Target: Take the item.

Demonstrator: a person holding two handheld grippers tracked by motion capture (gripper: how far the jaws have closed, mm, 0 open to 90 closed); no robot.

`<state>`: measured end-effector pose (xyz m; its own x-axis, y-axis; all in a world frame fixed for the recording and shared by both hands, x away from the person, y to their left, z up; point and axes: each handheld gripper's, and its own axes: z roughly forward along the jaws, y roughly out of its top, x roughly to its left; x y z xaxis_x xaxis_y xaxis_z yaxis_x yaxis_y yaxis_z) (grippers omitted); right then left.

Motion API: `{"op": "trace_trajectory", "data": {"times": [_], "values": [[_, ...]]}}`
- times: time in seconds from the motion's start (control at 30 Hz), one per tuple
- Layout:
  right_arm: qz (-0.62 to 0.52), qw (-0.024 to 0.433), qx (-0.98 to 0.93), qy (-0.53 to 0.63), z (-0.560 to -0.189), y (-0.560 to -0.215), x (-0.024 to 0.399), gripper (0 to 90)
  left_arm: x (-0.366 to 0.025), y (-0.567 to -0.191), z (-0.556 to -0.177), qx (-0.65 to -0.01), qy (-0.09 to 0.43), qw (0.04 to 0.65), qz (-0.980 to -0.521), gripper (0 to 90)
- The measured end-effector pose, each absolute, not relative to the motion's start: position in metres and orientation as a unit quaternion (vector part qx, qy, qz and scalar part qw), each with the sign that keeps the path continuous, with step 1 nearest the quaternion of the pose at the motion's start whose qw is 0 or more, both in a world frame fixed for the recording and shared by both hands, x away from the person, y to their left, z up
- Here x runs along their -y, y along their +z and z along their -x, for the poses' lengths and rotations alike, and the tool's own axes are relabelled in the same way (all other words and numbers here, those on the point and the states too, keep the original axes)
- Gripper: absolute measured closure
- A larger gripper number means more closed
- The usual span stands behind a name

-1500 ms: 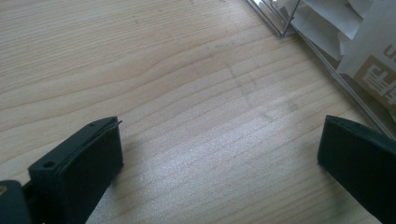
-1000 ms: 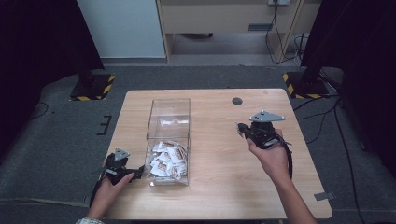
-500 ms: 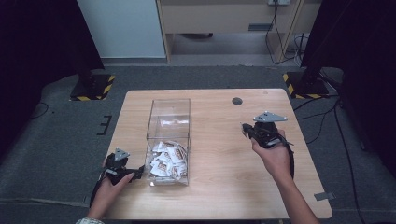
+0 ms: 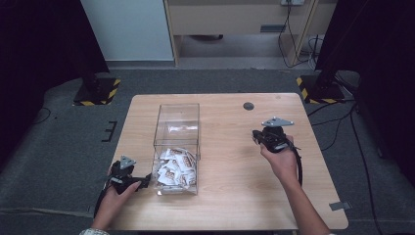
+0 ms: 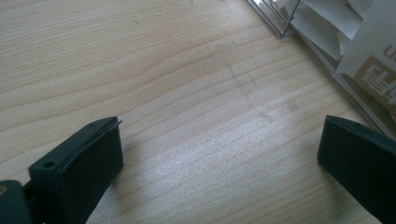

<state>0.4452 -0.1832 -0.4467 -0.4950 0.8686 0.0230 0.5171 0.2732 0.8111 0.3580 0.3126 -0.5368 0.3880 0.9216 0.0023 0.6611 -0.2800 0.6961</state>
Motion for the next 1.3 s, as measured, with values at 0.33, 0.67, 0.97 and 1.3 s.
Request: {"op": "trace_trajectory", "data": {"times": [0.33, 0.67, 0.97, 1.3], "values": [[-0.461, 0.212, -0.769, 0.388, -0.450, -0.464, 0.181, 89.4, -0.312, -0.537, -0.358, -0.513, 0.209, 0.313, -0.772, 0.0], [-0.463, 0.206, -0.774, 0.380, -0.453, -0.471, 0.182, 89.2, -0.313, -0.537, -0.358, -0.512, 0.209, 0.312, -0.772, 0.0], [-0.463, 0.196, -0.780, 0.372, -0.457, -0.481, 0.173, 88.9, -0.312, -0.537, -0.358, -0.513, 0.209, 0.313, -0.772, 0.0], [-0.468, 0.192, -0.783, 0.362, -0.466, -0.490, 0.162, 88.6, -0.312, -0.537, -0.358, -0.513, 0.209, 0.313, -0.772, 0.0]]}}
